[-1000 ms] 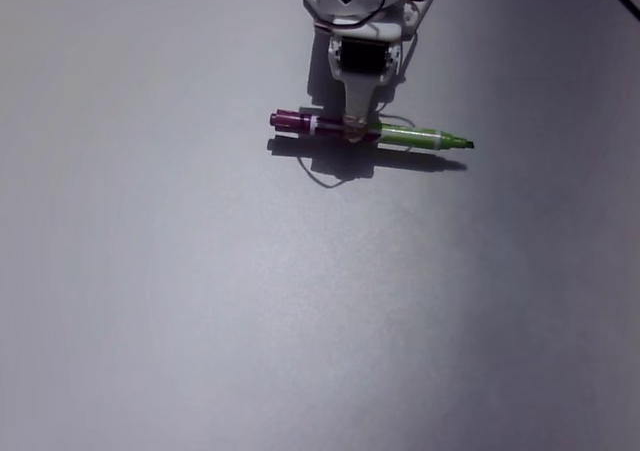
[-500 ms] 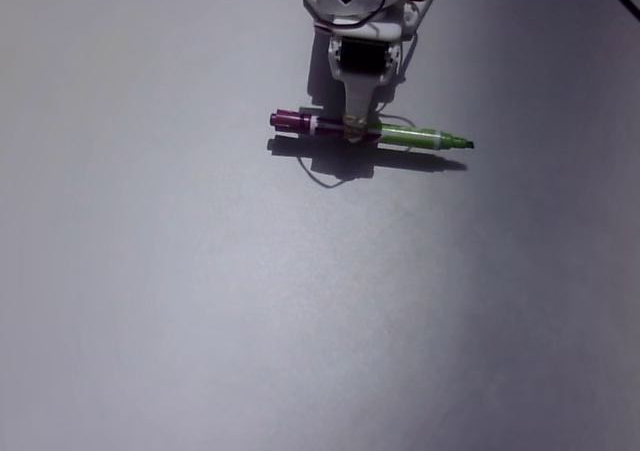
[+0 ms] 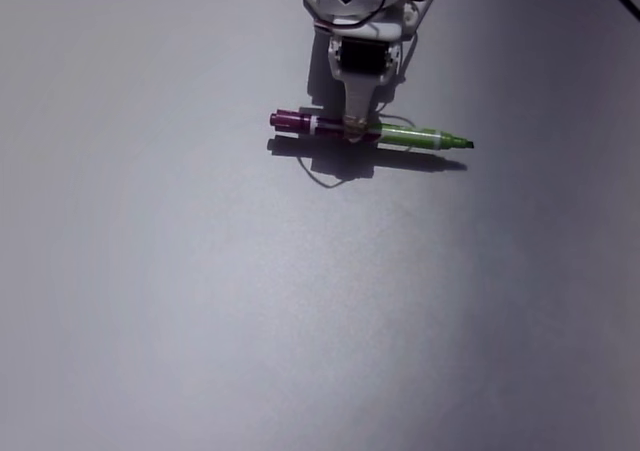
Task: Draw the capital letter X with the green marker.
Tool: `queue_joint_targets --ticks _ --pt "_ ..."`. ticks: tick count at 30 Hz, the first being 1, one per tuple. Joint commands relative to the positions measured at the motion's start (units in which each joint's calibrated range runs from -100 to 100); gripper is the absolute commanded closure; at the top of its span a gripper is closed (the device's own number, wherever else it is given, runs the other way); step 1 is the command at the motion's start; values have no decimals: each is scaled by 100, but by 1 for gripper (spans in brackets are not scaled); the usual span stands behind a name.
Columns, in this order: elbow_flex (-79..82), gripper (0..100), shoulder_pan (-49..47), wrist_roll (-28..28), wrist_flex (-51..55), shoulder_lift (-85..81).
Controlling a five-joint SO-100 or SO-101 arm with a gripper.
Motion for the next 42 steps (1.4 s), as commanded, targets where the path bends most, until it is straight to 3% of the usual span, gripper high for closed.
queue_joint_targets --ticks 1,35,42 --pt "398 99 -34 -98 621 48" --pt "407 99 -263 -88 670 56" --pt "255 99 251 747 147 56"
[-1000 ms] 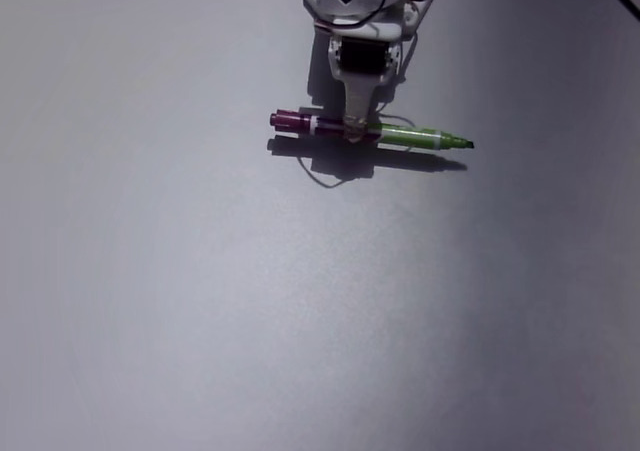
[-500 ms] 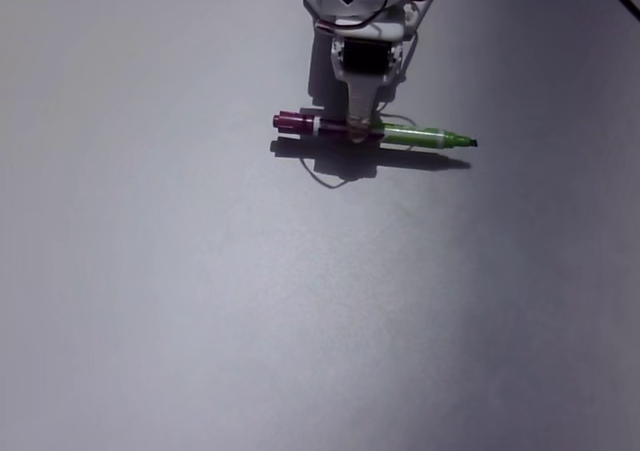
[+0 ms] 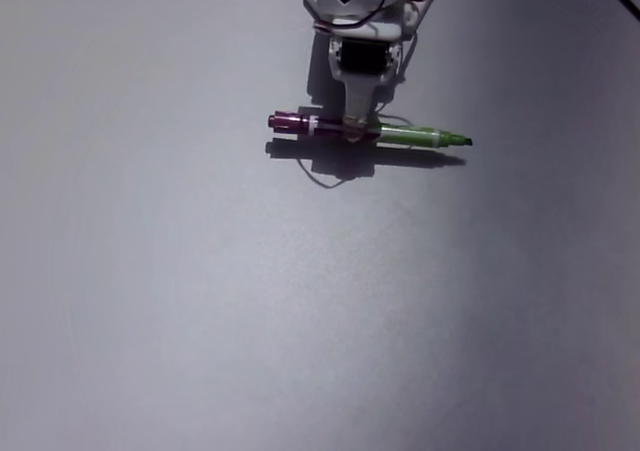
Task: Draw the capital letter X with the green marker.
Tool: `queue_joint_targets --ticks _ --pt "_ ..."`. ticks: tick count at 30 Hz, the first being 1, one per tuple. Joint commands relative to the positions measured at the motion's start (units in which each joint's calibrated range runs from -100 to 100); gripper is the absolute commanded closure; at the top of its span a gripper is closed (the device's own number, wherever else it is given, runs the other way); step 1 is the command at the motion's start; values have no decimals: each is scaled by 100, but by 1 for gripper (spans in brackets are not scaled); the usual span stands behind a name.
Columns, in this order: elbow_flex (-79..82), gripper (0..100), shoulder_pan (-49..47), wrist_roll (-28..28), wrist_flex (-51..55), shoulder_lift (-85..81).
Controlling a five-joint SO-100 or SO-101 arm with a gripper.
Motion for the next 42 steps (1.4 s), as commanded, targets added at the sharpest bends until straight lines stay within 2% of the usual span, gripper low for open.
queue_joint_targets --ticks 1,3,6,8,10,14,18,21,23,28,32,36,41,42 --pt "228 99 120 381 25 48" --pt "-51 99 25 503 139 48" --pt "-976 99 -270 254 425 830" --pt "-1955 99 -441 83 605 1859" --pt "-2754 99 -546 186 466 2409" --pt "-5367 99 -746 195 1234 4053" --pt "-8753 99 -184 698 2485 5840" --pt "-10774 99 92 1187 2624 6765" --pt "-11537 99 187 1319 2566 7132" --pt "-11411 99 815 2198 1185 7331" --pt "-10432 99 1767 2969 -793 7323" --pt "-9427 99 2205 3277 -2509 7260" --pt "-6822 99 2747 3389 -6735 7276" --pt "-6508 99 2824 3414 -7250 7387"
